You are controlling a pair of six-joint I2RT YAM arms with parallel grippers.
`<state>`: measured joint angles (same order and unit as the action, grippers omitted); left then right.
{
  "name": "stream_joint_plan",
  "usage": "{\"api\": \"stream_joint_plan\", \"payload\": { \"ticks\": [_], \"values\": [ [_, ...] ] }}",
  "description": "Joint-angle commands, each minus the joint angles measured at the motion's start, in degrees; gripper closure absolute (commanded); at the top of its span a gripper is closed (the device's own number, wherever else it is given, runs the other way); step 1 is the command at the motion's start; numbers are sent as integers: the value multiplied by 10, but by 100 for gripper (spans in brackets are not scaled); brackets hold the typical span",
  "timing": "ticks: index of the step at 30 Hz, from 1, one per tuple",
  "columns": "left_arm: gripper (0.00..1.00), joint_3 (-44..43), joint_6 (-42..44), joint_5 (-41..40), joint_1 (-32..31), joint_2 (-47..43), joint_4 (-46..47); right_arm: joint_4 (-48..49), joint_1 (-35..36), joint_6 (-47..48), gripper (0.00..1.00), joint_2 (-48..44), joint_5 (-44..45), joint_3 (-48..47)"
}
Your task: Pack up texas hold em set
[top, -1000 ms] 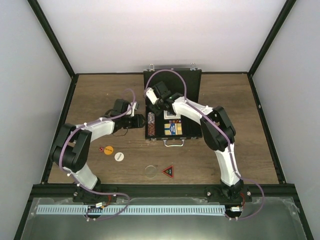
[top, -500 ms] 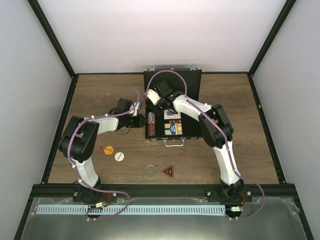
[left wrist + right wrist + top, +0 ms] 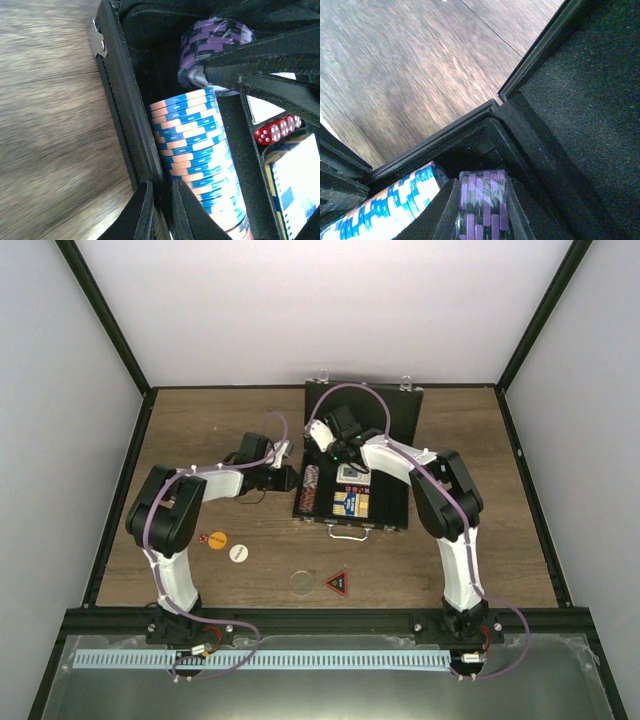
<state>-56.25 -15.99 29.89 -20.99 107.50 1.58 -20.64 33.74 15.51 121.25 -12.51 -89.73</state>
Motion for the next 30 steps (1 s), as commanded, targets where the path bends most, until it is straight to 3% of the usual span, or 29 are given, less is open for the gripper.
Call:
{"api": "stream_joint_plan", "payload": {
  "ticks": [1, 9, 15, 22, 30],
  "values": [
    [90, -26, 47, 32, -49, 55, 57, -48, 24, -65, 99, -49, -74, 81],
    [90, -67, 50, 56, -90, 87, 63, -28, 24, -102, 99, -160, 45, 201],
    [85, -89, 42, 17, -91, 76, 51, -23, -2, -95, 99, -170, 77, 207],
    [72, -61, 19, -83, -71, 0, 33, -20, -18, -78, 98, -162, 38, 199],
    [47, 33, -21, -215, -39, -160, -13, -24, -18, -66, 85, -139, 24, 180]
  ]
}}
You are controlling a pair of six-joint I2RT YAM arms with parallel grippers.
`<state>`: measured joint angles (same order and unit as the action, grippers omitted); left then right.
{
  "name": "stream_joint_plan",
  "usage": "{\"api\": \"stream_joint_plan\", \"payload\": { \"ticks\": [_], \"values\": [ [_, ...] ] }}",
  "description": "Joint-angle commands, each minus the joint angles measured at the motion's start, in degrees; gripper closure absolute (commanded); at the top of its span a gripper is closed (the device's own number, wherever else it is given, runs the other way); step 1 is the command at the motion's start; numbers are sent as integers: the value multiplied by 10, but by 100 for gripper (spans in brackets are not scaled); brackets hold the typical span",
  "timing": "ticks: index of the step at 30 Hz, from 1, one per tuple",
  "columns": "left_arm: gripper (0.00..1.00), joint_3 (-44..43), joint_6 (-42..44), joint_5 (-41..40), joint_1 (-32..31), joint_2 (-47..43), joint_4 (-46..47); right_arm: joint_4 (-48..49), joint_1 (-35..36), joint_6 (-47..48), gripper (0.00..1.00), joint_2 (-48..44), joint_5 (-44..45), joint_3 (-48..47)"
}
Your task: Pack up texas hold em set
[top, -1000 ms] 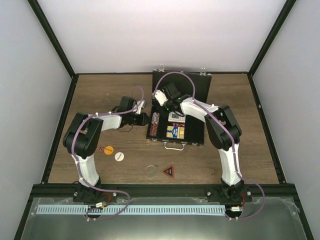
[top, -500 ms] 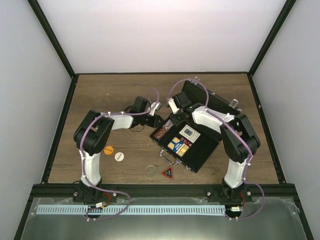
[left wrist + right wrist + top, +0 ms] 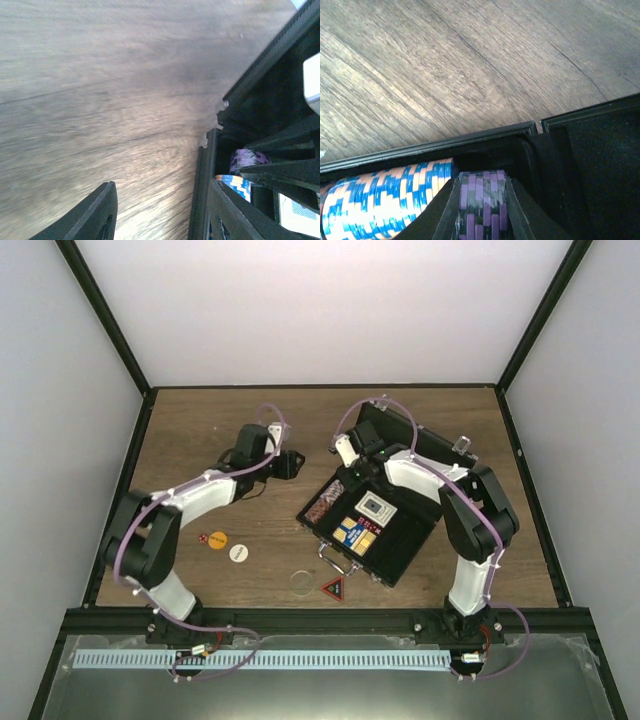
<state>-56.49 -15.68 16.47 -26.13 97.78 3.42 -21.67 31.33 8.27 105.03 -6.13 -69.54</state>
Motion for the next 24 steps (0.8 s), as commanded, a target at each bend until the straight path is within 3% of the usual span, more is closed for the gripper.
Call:
{"api": "stream_joint_plan", "payload": {
  "ticks": [1, 4, 9, 24],
  "values": [
    [43, 44, -31, -93, 16, -83, -44, -13, 6, 7, 81, 23, -35, -22],
    [31, 74, -48, -110, 32, -141, -82, -11, 6, 10, 69, 20, -31, -22],
    [20, 110, -61, -119, 45, -223, -132, -10, 6, 10, 57, 11, -30, -24],
    [9, 119, -98, -154, 52, -359, -302, -5, -2, -56, 22, -92, -72, 22]
  ]
}}
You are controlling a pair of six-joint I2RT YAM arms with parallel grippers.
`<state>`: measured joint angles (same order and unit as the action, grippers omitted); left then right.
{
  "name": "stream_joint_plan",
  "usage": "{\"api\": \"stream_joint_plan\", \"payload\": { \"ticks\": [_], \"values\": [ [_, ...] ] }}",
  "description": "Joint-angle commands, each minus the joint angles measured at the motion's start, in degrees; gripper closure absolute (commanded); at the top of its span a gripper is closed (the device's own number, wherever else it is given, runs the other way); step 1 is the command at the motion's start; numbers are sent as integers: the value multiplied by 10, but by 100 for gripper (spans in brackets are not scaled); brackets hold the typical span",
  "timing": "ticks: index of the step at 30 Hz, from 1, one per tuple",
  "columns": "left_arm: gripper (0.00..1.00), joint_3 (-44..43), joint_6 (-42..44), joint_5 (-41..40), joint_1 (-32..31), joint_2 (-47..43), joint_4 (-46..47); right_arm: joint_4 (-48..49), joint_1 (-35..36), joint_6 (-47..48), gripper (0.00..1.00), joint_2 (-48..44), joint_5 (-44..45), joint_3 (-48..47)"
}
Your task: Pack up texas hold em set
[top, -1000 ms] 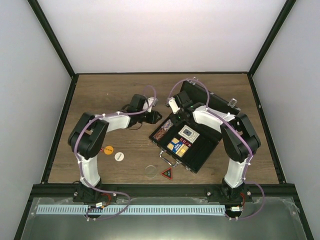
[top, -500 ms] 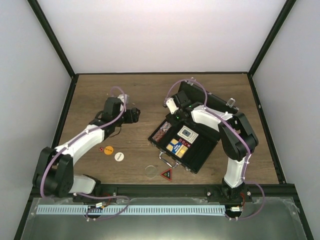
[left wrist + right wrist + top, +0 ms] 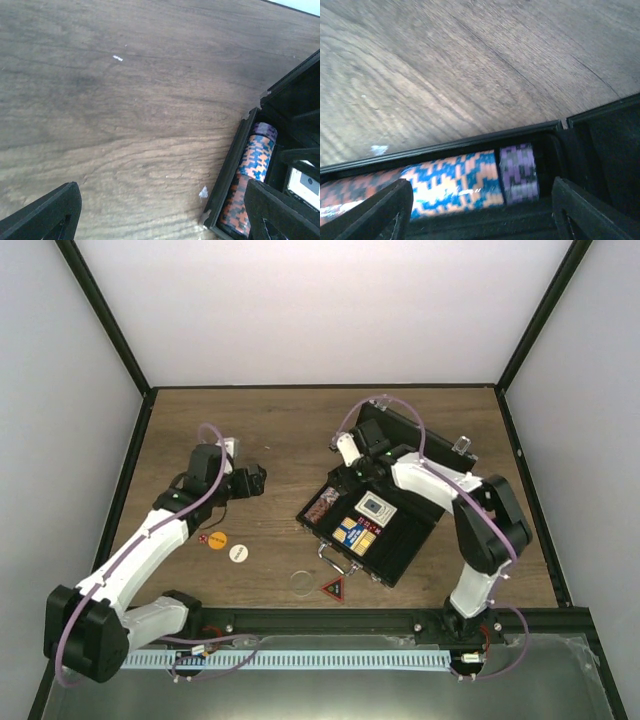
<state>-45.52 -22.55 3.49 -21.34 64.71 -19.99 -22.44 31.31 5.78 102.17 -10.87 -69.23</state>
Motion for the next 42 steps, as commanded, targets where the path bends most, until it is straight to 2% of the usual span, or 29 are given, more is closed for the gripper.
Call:
{"api": "stream_joint_plan", "payload": {
  "ticks": [1, 10, 13, 16, 20, 25, 35, 42],
  "values": [
    [9, 11, -36, -28, 4, -36, -81, 4, -2, -36, 20, -78, -27, 24],
    [3, 34, -120, -94, 5, -81, -199, -16, 0, -148, 13, -221, -48, 76],
    [0, 64, -179, -152, 4, -109, -207, -14, 11, -182, 12, -277, -95, 111],
    [0, 107, -247, -188, 6, -145, -205, -5, 28, -225, 9, -337, -102, 153],
    [0, 145, -268, -179, 7, -163, -169, -5, 39, -260, 7, -385, -102, 199],
    [0, 139, -271, -235, 14, -111, -183, -19, 40, -261, 7, -400, -79, 222],
    [29, 165, -270, -237, 57, -47, -152, -1, 41, -259, 7, -416, -85, 246],
    [41, 194, -266, -201, 99, -44, -112, 2, 40, -253, 7, -416, -94, 257]
  ]
}}
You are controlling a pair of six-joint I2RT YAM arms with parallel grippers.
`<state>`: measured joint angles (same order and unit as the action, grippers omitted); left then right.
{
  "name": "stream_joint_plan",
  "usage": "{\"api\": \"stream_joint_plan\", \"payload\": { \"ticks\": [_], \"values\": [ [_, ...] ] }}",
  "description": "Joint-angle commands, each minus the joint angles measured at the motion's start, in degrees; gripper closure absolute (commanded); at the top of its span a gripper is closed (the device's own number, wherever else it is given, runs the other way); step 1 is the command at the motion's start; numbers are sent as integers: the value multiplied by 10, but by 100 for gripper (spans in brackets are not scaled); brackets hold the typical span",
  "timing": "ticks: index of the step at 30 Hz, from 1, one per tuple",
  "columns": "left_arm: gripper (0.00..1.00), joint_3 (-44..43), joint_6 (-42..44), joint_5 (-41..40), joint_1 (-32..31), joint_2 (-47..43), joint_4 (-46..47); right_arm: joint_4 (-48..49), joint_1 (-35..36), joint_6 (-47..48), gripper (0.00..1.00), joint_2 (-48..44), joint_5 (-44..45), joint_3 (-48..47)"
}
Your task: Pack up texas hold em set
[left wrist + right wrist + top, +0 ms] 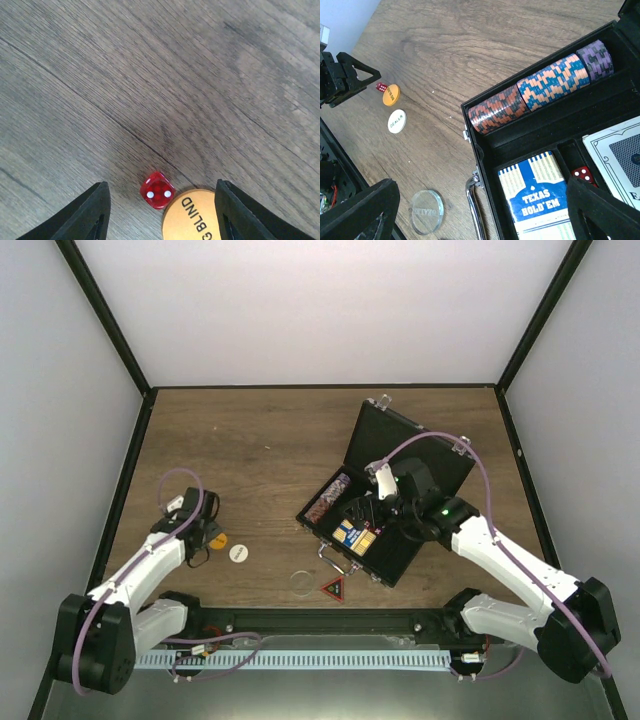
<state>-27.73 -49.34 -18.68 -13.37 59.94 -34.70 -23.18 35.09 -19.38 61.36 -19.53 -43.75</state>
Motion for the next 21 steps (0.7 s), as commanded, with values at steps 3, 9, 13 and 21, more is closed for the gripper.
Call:
{"api": "stream_joint_plan", "payload": {
  "ticks": [3, 9, 13, 21],
  "values": [
    [45, 27, 5, 40, 34, 14, 56, 11, 3, 4, 7, -5, -6, 1],
    [56, 30, 9, 45, 40, 22, 72, 13, 2, 9, 7, 4, -10, -3],
    [60, 29, 13, 56, 41, 31, 74, 12, 3, 11, 7, 11, -11, -4],
    [65, 29, 17, 53, 42, 33, 68, 11, 2, 19, 7, 17, -10, -9]
  ]
}}
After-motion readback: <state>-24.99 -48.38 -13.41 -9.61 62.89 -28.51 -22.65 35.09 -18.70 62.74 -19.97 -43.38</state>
